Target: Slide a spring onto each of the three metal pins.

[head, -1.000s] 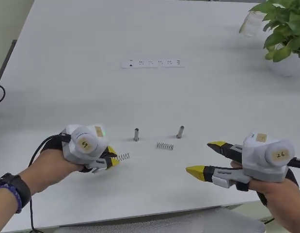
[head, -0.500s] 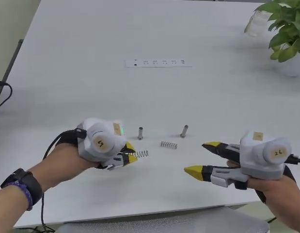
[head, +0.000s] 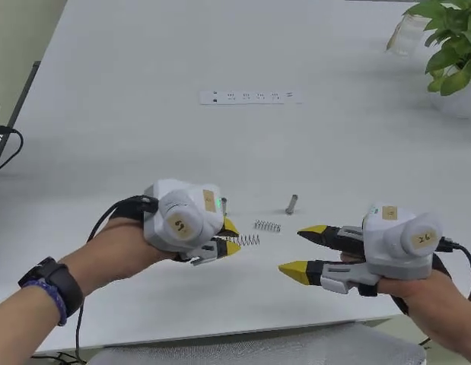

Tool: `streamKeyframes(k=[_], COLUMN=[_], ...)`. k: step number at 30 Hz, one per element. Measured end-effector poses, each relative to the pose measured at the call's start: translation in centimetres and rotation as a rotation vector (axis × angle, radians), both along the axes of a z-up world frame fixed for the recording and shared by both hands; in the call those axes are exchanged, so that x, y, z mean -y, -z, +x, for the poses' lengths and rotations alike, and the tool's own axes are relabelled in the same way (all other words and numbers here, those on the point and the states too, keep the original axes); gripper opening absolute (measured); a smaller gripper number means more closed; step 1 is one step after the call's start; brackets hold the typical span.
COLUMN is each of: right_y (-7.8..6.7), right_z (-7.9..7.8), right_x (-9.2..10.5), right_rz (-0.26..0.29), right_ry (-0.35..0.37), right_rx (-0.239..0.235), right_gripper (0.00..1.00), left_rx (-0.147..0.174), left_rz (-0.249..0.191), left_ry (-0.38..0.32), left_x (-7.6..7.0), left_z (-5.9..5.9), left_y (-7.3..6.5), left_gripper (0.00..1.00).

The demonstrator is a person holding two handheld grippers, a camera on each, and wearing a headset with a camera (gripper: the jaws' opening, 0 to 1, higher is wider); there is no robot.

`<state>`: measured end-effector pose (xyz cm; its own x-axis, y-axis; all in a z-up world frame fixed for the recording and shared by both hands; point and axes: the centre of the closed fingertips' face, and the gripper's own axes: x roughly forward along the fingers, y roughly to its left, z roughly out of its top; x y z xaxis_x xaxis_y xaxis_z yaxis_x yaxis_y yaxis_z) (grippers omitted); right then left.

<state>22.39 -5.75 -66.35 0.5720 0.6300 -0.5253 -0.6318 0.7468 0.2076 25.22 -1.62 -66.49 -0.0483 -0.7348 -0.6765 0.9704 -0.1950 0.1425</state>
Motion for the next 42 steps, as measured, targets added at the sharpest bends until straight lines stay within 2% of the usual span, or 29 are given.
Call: streamKeyframes(k=[8,18,24,33,42], right_y=[-0.4,-0.7,-1.1,-1.3,-1.4], right_z=[0.1,-0.3,-0.3,-0.7,-0.7], right_x=[-1.3,-2.4,-3.1,-3.4,-3.4], right_rz=[0.03,0.076,0.111,0.125,0.111], right_ry=[-0.048,-0.097,-0.121,-0.147,-0.154], right_rx=[0.004,-0.006,0.005,-0.004,-0.007], right_gripper=[0.35,0.25,0.11,0.08,0.08], left_rx=[0.018,0.028,0.029,0.029,0.034], left_rz=[-0.005,0.002,0.011,0.017,0.018], left_ry=[0.059,0.108,0.131,0.144,0.15], left_x=[1.0,1.3,1.3,1.1,1.2], left_z=[-1.3,-2.3,-2.7,-2.9,-2.9], left_y=[-0.7,-0.8,-0.6,-0.4,-0.2], left_gripper=[0.02,0.02,0.02,0.02,0.03])
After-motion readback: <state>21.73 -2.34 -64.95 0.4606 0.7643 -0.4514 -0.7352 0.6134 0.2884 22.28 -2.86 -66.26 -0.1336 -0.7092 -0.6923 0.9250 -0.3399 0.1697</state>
